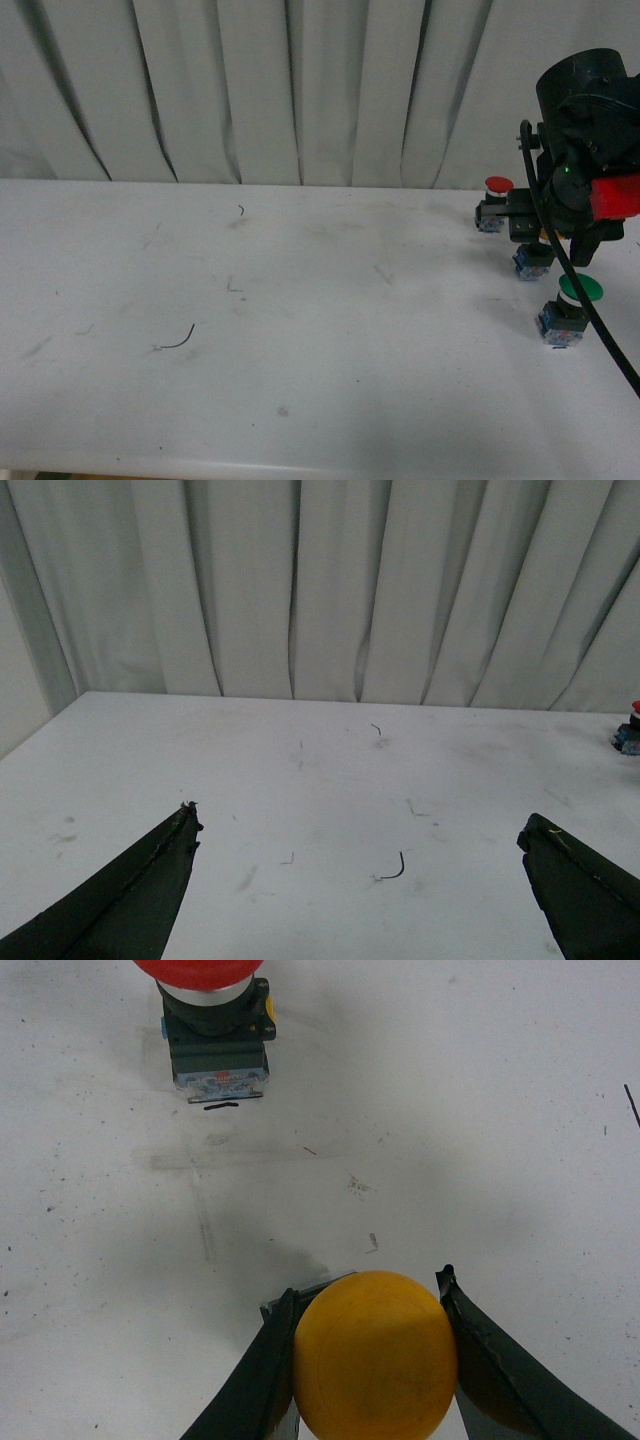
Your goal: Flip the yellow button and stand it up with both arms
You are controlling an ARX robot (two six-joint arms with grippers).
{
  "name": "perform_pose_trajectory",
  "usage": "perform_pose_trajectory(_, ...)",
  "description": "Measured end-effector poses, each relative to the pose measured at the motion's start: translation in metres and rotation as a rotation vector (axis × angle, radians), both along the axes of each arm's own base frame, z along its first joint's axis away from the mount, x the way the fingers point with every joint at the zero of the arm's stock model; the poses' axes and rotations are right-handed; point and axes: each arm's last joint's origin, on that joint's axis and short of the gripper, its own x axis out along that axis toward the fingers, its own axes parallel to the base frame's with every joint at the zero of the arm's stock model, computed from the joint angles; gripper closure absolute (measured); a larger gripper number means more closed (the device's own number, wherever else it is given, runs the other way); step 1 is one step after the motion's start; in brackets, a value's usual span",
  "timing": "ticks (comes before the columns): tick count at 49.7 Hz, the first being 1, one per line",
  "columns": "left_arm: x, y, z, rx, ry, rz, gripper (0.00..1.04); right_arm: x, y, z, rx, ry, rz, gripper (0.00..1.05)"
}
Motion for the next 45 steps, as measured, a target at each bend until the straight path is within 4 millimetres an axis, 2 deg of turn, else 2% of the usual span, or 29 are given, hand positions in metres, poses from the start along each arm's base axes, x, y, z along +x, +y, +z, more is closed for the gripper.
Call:
perform_pose_trajectory(21, 0.0, 0.0, 0.0, 0.0, 0.0, 0.0, 0.07, 0.0, -0.004, -0.003, -0.004, 0.011, -0.011, 0.68)
perform_pose_trajectory(22, 0.0, 0.0, 0.0, 0.0, 0.0, 0.0, 0.07, 0.0, -0.004, -0.003, -0.004, 0.01, -0.01, 0.65)
perform_pose_trajectory(27, 0.0, 0.0, 0.0, 0.0, 0.0, 0.0, 0.07, 0.001, -0.006, -0.004, 0.01, 0.009, -0.006, 0.09)
perform_pose_trajectory(28, 0.0, 0.0, 0.0, 0.0, 0.0, 0.0, 0.07, 0.002, -0.006, -0.004, 0.016, -0.001, -0.003, 0.05)
perform_pose_trajectory(29, 0.0, 0.0, 0.0, 0.0, 0.0, 0.0, 0.07, 0.003, -0.005, -0.002, 0.023, -0.006, 0.002, 0.08)
perform_pose_trajectory(31, 0.0, 0.0, 0.0, 0.0, 0.0, 0.0, 0.07, 0.0, -0.004, 0.008, 0.058, -0.055, 0.024, 0.06)
perform_pose_trajectory(33, 0.0, 0.0, 0.0, 0.0, 0.0, 0.0, 0.07, -0.013, -0.009, 0.041, 0.095, -0.174, 0.046, 0.06)
perform_pose_trajectory(39, 0.0, 0.0, 0.0, 0.0, 0.0, 0.0, 0.07, -0.032, -0.019, 0.077, 0.131, -0.322, 0.073, 0.06)
perform_pose_trajectory(42, 0.0, 0.0, 0.0, 0.0, 0.0, 0.0, 0.07, -0.055, -0.03, 0.105, 0.164, -0.444, 0.101, 0.06)
perform_pose_trajectory(45, 0.0, 0.0, 0.0, 0.0, 0.0, 0.0, 0.07, -0.07, -0.036, 0.117, 0.178, -0.499, 0.117, 0.06)
